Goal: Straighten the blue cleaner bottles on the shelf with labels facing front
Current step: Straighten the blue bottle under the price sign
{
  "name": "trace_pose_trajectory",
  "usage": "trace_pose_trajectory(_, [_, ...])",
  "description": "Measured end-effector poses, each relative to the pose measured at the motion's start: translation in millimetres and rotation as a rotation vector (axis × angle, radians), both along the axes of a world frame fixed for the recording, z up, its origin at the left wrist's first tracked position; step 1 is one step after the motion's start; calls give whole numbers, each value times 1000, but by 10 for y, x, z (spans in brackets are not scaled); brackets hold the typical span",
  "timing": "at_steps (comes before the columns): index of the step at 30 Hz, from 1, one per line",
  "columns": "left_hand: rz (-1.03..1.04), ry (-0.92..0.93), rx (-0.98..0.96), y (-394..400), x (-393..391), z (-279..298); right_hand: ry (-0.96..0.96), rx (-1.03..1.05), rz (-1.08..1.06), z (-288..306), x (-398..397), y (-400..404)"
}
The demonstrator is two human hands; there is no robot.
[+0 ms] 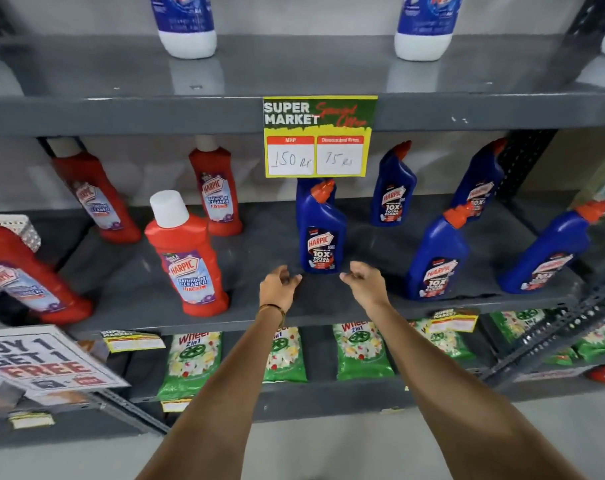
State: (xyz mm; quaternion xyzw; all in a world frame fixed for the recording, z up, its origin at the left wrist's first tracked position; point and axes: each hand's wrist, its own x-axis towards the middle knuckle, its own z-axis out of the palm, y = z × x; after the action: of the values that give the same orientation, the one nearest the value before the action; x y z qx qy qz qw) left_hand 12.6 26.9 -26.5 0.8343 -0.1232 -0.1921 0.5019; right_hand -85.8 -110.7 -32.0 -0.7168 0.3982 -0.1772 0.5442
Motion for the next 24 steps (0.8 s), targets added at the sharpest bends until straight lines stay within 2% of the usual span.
trace_pose_trajectory(5, [-60,21,12,-202,156,94,-2,78,107,11,266,-178])
trace_pose_trajectory(12, [-166,14,14,-350,230,142,-52,82,182,-28,411,-271])
trace_pose_trajectory(24, [-73,-21,-93,-107,-91,141,-71,78,222,14,38,-93])
